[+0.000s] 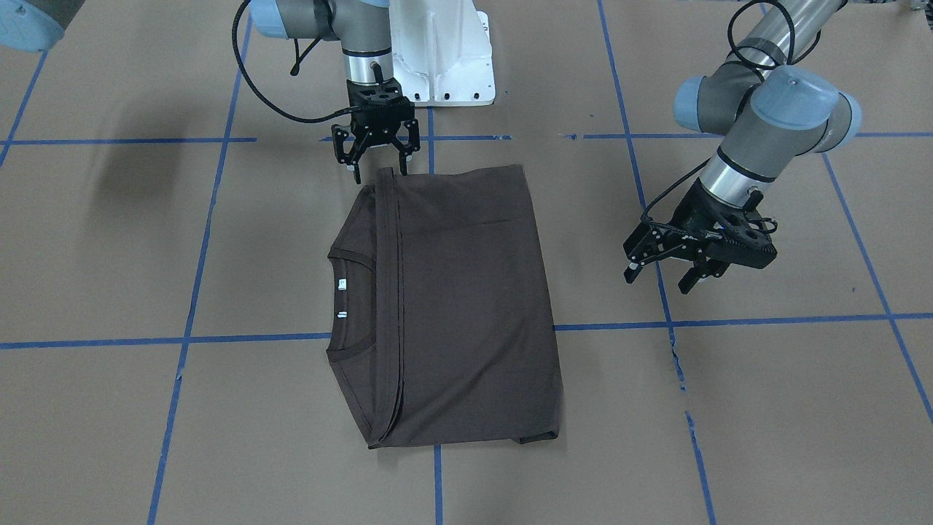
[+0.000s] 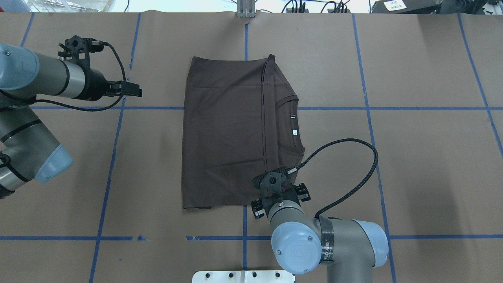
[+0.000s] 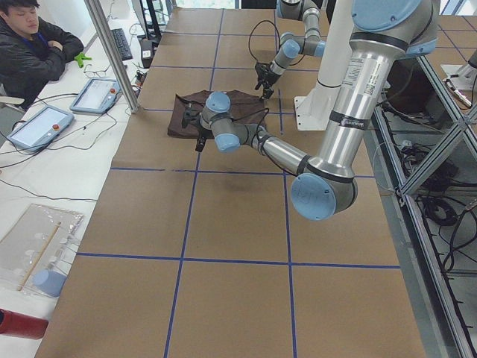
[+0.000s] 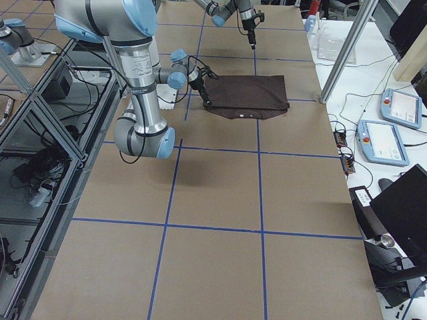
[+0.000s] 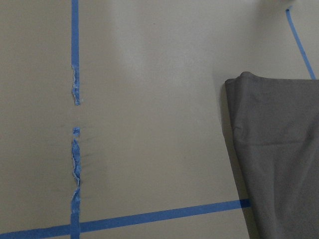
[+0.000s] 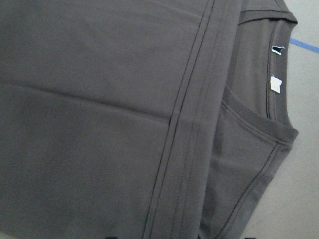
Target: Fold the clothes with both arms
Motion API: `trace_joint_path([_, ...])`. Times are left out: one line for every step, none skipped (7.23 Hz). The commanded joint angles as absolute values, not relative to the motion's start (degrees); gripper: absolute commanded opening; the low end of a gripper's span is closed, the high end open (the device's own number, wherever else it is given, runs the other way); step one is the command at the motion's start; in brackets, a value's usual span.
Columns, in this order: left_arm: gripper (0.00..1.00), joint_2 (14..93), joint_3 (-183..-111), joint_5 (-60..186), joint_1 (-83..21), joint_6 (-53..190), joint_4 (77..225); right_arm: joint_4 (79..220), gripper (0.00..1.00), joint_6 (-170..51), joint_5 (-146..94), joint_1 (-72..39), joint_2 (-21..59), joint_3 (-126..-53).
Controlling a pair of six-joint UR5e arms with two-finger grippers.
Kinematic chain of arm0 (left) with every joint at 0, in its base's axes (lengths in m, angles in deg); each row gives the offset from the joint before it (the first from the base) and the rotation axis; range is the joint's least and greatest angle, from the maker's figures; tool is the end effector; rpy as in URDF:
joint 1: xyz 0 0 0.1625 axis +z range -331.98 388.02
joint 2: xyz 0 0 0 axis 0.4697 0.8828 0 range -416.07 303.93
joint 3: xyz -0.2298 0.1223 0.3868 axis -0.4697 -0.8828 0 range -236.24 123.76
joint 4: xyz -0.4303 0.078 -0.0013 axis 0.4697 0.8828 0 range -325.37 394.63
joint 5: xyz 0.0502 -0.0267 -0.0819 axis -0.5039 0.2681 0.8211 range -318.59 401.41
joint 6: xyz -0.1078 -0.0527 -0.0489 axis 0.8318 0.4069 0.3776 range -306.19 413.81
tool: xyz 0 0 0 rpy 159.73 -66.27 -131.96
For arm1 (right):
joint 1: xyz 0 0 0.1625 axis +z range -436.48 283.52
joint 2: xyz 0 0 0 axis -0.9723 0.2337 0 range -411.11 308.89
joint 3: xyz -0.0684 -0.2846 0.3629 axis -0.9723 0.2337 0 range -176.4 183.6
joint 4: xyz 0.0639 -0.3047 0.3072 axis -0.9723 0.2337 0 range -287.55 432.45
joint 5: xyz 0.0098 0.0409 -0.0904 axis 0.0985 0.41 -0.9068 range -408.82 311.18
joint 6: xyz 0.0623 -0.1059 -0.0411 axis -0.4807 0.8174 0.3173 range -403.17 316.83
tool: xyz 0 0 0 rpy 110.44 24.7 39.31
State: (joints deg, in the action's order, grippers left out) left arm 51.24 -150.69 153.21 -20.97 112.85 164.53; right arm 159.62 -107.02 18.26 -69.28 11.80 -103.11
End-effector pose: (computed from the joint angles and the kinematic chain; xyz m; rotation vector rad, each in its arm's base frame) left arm 0.3811 -0.5679 0.4227 0.4192 1.0328 -0.0768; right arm -0.6399 -0.2661 0.2988 0.5919 -0.6604 -0.1460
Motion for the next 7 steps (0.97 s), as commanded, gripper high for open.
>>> trace_joint_path([1.00,51.2,-150.7,153.2,-20.9,112.9,164.5,159.6,0.74,-106.0,16.1,-71.5,11.8,-102.5])
trace_joint_path([1.00,51.2,-150.7,153.2,-20.9,113.0,164.5,159.7,0.59,-106.0,16.0,-71.6,11.9,-102.5])
trace_joint_path([1.00,51.2,-150.7,153.2,-20.9,112.9,164.5,159.8,0.52,-105.9,16.0,-71.5,12.3,-102.5])
trace_joint_path([1.00,51.2,-150.7,153.2,-20.9,112.9,164.5,160.2,0.39,-105.3,16.0,-71.5,12.1,-102.6])
trace_joint_path([1.00,51.2,-150.7,153.2,-20.9,112.9,164.5,160.2,0.21,-105.1,16.0,-71.5,12.0,-102.6])
trace_joint_path([1.00,51.1,-150.7,153.2,-20.9,112.9,164.5,160.6,0.13,-105.0,16.0,-71.3,12.1,-102.7])
trace_joint_path([1.00,51.1,-150.7,153.2,-20.9,112.9,164.5,160.6,0.13,-105.0,16.0,-71.0,12.1,-103.0])
